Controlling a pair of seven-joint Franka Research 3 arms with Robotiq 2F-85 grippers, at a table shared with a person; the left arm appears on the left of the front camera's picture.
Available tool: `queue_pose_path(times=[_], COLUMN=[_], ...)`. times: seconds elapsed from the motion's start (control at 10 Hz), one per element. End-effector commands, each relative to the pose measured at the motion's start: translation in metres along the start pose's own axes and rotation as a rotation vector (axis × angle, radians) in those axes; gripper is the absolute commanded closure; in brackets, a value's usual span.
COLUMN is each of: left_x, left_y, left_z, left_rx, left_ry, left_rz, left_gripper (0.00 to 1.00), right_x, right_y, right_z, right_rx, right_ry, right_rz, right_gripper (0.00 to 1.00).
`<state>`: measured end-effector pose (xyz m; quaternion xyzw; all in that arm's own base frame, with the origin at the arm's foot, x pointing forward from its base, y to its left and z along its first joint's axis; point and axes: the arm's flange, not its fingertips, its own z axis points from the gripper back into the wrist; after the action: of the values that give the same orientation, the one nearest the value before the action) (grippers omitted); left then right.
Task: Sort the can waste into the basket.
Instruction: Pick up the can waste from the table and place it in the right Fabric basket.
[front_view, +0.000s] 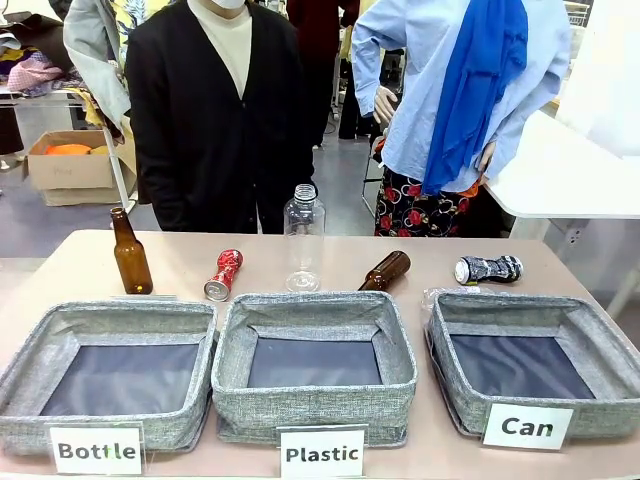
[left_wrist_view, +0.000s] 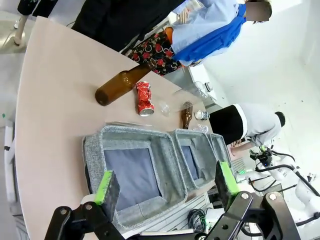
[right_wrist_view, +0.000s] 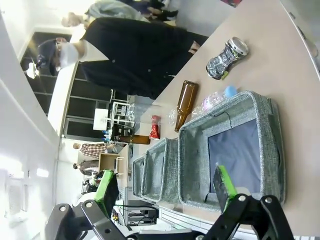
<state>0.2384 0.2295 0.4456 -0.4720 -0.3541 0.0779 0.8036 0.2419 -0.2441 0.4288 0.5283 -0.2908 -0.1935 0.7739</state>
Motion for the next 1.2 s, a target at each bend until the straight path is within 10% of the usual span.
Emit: queue_pose_path(times=[0.0,0.5,1.1], left_x=[-0.003,0.027,0.009], left_y=[-0.01,-0.126,-0.192], left_z=[-0.006,-0.127,-0.336], left_rx=[-0.045,0.133,0.546], left_ry=[0.047,0.411,0.612], left_rz=[-0.08,-0.356,-0.524], left_gripper=[0.0,0.0,0.0], right_x=[0.003,0.003,0.003], right_y=[0.0,0.0,0.0], right_z=[0.0,0.0,0.0], right_rx=[0.022,0.022,0.022], right_ry=[-0.01,-0.01,-0.01], right_rz=[0.026,0.026,0.026], right_gripper=[0.0,0.0,0.0])
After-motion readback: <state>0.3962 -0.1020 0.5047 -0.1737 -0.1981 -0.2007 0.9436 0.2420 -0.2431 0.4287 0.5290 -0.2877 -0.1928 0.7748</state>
